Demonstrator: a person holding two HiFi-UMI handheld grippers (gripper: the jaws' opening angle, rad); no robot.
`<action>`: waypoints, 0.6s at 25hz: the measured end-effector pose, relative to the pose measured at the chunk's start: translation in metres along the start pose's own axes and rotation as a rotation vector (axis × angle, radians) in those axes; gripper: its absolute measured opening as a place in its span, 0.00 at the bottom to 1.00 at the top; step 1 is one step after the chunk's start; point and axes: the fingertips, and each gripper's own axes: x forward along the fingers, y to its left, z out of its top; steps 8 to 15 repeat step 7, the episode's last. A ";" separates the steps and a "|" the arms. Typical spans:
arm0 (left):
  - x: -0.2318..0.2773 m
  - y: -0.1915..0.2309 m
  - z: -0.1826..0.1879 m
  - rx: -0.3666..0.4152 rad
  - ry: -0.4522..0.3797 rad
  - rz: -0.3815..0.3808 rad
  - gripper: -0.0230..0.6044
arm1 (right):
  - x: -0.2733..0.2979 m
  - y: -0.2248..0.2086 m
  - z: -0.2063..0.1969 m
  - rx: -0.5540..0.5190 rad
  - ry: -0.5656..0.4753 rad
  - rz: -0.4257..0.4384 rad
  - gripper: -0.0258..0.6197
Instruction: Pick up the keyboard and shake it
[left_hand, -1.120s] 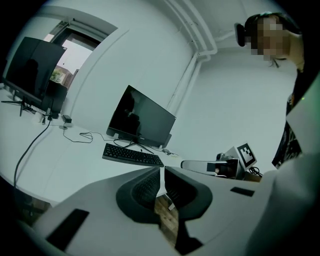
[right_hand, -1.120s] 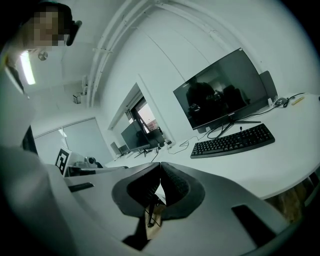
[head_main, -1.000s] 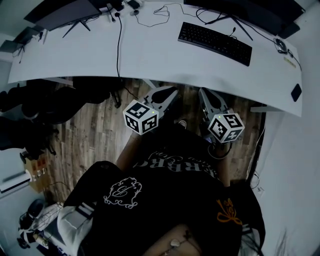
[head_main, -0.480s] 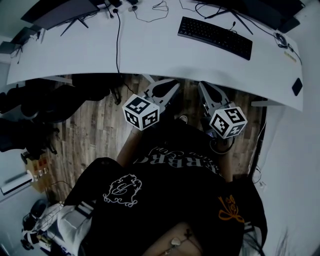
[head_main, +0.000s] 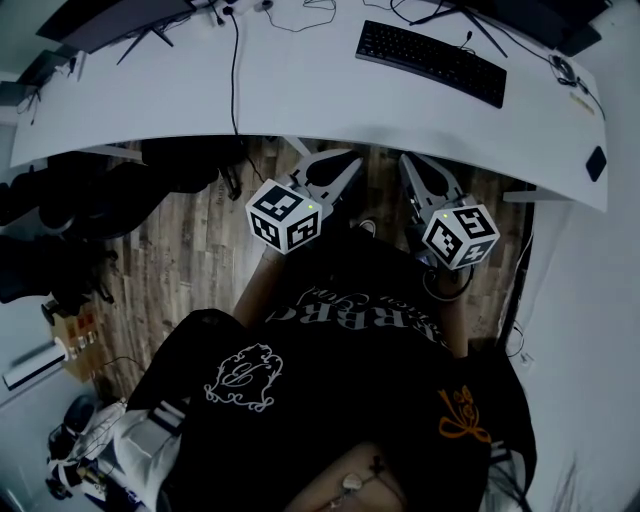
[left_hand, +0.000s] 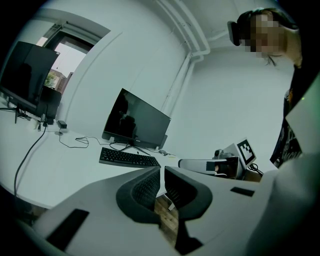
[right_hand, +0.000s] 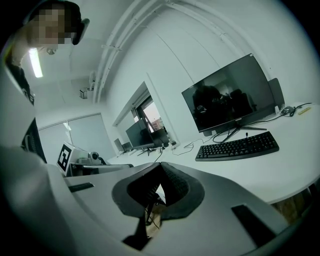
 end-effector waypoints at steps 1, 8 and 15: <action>-0.001 0.000 0.000 0.000 0.000 0.000 0.10 | 0.000 0.001 0.000 -0.002 0.001 -0.001 0.06; -0.006 -0.003 -0.002 0.007 0.003 -0.001 0.10 | -0.003 0.006 -0.002 -0.006 0.004 -0.007 0.06; -0.006 -0.003 -0.002 0.007 0.003 -0.001 0.10 | -0.003 0.006 -0.002 -0.006 0.004 -0.007 0.06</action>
